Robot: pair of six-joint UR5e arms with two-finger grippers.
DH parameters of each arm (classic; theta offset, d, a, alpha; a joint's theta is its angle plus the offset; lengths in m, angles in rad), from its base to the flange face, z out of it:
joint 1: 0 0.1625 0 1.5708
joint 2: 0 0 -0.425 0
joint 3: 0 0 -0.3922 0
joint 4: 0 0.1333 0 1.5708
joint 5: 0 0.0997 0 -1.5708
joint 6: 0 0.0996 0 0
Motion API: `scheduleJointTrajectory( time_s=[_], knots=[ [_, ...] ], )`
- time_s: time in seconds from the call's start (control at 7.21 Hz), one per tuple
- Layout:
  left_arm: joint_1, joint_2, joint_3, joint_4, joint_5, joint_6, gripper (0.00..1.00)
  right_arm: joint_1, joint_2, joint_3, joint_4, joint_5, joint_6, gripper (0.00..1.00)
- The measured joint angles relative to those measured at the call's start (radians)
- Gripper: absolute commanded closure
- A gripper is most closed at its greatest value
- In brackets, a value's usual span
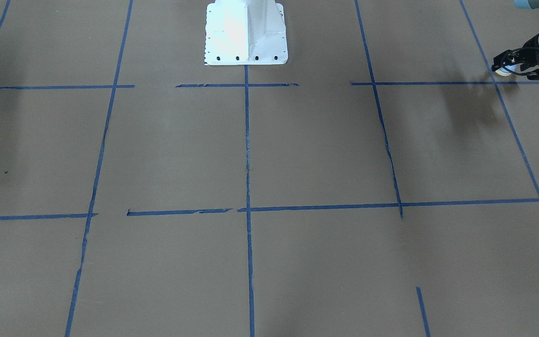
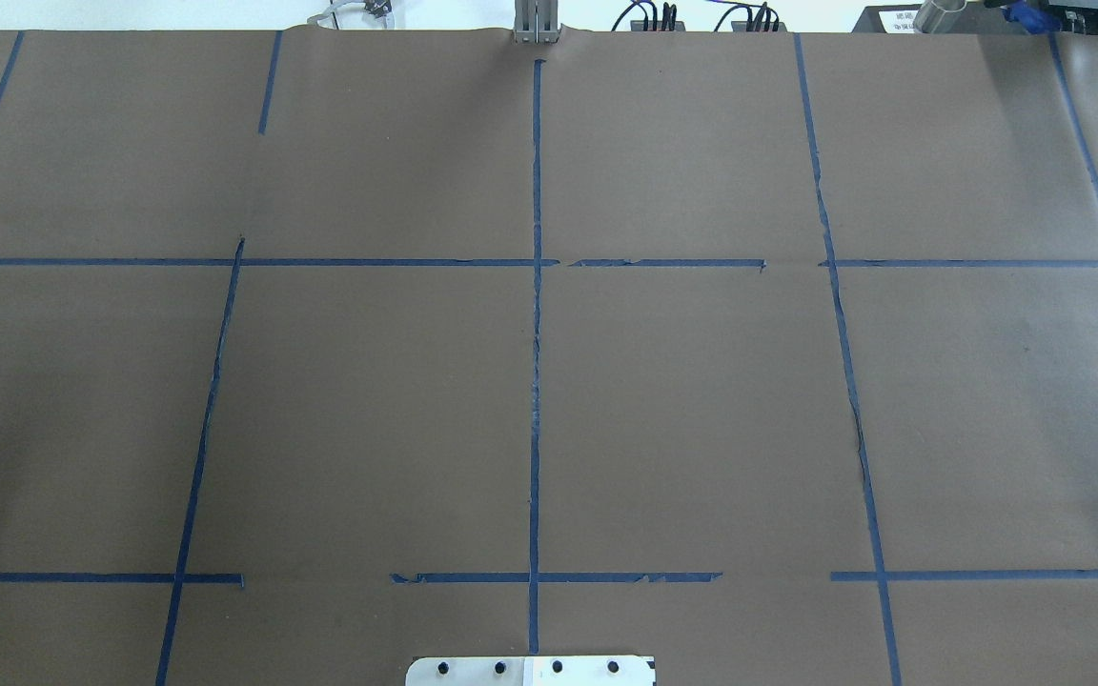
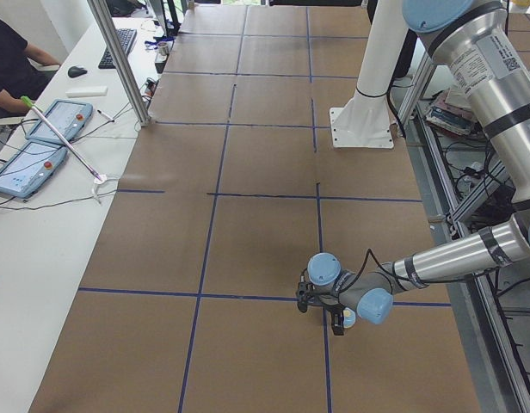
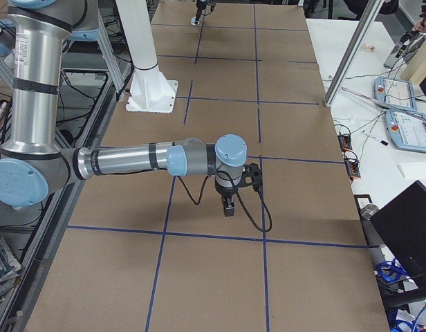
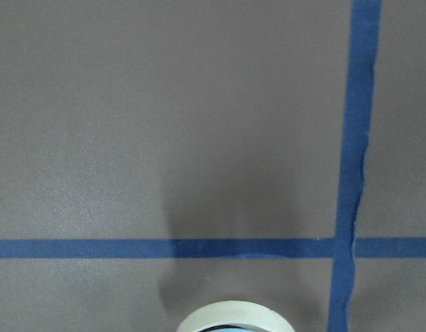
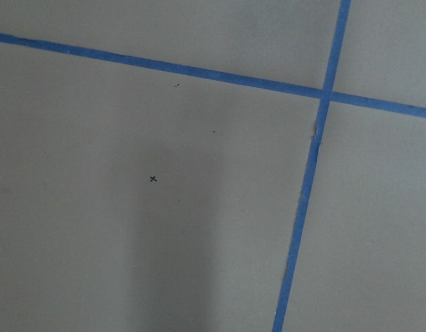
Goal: Place and press bell with both arms
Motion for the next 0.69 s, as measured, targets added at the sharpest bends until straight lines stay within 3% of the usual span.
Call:
scheduleJointTrajectory(
  time_s=[0.14,0.28,0.42,0.55,0.69],
  knots=[
    [0.015,0.000,0.005,-0.001,-0.001,0.000,0.08,0.000,0.001,0.001,0.000,0.000,0.001,0.00],
    [0.026,0.000,0.007,-0.001,-0.001,0.000,0.29,0.000,0.001,0.001,0.000,0.000,0.002,0.00],
    [0.032,0.000,0.007,-0.002,-0.001,-0.001,0.79,0.000,0.001,0.002,0.000,0.000,0.003,0.00],
    [0.035,0.000,0.007,-0.003,-0.003,-0.003,0.98,0.000,0.001,0.002,0.000,0.000,0.003,0.00],
    [0.035,0.002,0.005,-0.017,-0.007,-0.006,1.00,0.000,0.001,0.002,0.000,0.000,0.003,0.00]
  ],
)
